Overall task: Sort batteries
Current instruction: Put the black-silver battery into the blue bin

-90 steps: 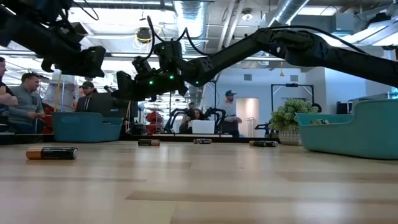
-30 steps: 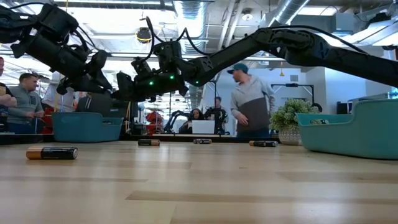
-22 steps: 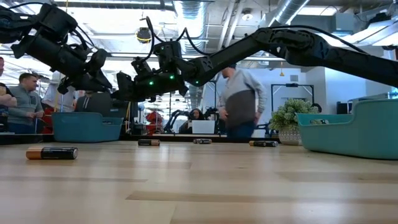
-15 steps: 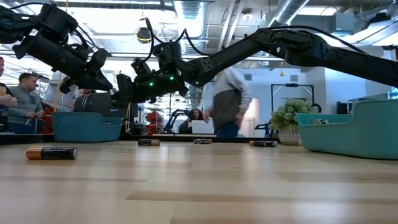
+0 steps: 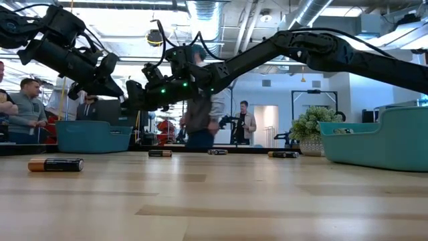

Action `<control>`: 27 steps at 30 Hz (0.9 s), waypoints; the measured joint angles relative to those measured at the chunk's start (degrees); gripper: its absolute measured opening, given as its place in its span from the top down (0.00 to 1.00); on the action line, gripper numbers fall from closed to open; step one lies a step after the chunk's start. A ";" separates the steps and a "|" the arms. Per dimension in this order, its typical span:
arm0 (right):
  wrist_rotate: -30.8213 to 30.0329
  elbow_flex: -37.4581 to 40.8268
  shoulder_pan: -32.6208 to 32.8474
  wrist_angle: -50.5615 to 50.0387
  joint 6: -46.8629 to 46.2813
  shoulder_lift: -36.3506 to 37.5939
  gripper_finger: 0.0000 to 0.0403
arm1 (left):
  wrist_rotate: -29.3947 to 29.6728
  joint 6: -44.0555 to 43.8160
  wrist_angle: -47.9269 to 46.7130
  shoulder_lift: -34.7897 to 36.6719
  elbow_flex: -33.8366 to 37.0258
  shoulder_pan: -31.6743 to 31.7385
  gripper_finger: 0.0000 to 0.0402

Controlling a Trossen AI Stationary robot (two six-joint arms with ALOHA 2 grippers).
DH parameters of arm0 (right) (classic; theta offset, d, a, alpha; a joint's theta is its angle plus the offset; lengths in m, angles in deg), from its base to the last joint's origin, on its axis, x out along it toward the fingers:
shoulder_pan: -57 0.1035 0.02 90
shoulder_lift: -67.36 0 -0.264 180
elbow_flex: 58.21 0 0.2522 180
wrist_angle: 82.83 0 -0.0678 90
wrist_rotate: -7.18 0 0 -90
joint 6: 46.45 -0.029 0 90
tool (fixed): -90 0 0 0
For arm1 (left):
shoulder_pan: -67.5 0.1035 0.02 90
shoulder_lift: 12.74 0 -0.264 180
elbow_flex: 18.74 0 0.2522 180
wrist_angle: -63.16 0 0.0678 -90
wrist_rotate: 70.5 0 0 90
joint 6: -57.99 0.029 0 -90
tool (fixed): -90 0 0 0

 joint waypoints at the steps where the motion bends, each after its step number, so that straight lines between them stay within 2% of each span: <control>1: 0.00 0.00 0.00 -0.02 0.02 0.00 0.95 | -0.01 0.20 -0.05 0.14 0.01 0.12 0.90; 9: 0.12 -0.03 0.00 -0.48 0.04 0.00 0.92 | 1.63 1.19 -0.05 0.19 0.02 0.39 0.90; 14: 0.13 -0.11 0.08 -0.81 -0.47 0.00 0.85 | 2.57 1.24 0.16 0.19 0.02 0.37 0.90; 18: 1.15 -0.17 0.39 -0.92 -1.16 0.12 0.78 | 6.48 2.14 -0.25 0.11 0.15 0.52 0.90; 27: 0.76 -0.22 1.12 -3.53 -1.38 0.20 0.66 | 9.51 3.66 -3.10 0.14 0.13 0.48 0.90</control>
